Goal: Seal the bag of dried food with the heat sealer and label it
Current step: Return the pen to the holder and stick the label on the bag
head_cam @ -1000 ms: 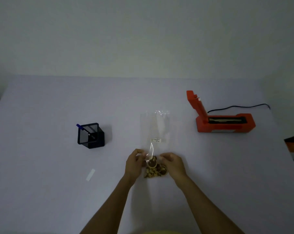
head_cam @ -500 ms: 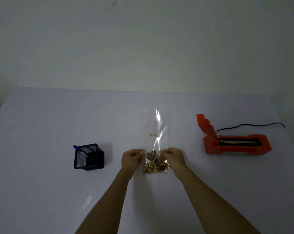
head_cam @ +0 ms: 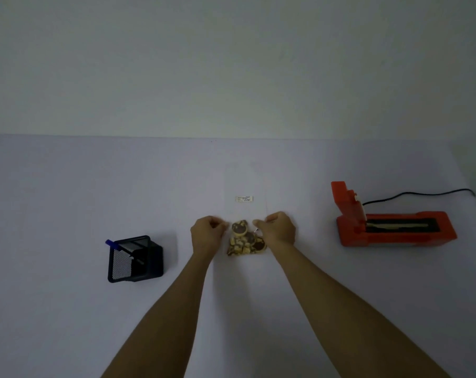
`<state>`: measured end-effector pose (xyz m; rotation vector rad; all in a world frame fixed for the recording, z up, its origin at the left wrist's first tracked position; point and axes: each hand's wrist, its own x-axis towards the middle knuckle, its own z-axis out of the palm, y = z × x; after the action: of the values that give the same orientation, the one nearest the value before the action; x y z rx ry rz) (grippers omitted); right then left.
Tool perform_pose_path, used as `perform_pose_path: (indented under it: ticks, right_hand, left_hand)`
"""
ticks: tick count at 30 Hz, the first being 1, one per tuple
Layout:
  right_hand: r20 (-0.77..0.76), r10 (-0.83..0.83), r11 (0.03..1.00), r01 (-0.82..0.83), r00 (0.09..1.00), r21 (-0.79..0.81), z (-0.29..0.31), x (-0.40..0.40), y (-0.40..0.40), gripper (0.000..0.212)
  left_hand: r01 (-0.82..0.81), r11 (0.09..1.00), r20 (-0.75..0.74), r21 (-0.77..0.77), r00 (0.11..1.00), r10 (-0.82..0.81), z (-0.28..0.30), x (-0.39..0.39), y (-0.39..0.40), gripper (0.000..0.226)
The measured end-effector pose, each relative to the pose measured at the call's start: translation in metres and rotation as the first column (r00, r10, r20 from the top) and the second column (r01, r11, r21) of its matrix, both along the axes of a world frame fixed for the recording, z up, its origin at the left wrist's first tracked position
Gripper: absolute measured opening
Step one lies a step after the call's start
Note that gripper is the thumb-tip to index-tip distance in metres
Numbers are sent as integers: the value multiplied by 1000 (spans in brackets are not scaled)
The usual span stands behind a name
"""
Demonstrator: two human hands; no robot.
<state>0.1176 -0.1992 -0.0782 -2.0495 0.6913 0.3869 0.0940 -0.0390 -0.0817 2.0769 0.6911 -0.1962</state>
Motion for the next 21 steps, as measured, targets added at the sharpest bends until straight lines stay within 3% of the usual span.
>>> perform_pose_path:
  ticks: [4, 7, 9, 11, 14, 17, 21]
  right_hand:
    - [-8, 19, 993, -18, 1000, 115, 12, -10, -14, 49]
    - [-58, 166, 964, -149, 984, 220, 31, -40, -49, 35]
    - [23, 173, 955, -173, 985, 242, 48, -66, -85, 18]
    - [179, 70, 981, -100, 981, 164, 67, -90, -130, 3]
    - [380, -162, 983, 184, 911, -22, 90, -109, -205, 10]
    - [453, -288, 920, 375, 844, -115, 81, -98, -281, 34]
    - [267, -275, 943, 313, 924, -113, 51, -66, -344, 78]
  left_hand:
    - [-81, 993, 109, 91, 992, 71, 13, -3, -8, 29]
    - [78, 980, 218, 184, 969, -118, 25, -11, -36, 29]
    - [226, 953, 212, 200, 940, -267, 29, -18, -64, 32]
    - [356, 910, 214, 212, 892, -399, 32, -23, -96, 40]
    - [517, 839, 198, 170, 816, -543, 33, -21, -142, 59]
    - [565, 820, 164, 92, 803, -572, 35, -15, -183, 73]
    - [544, 839, 189, -15, 825, -532, 36, -12, -230, 72]
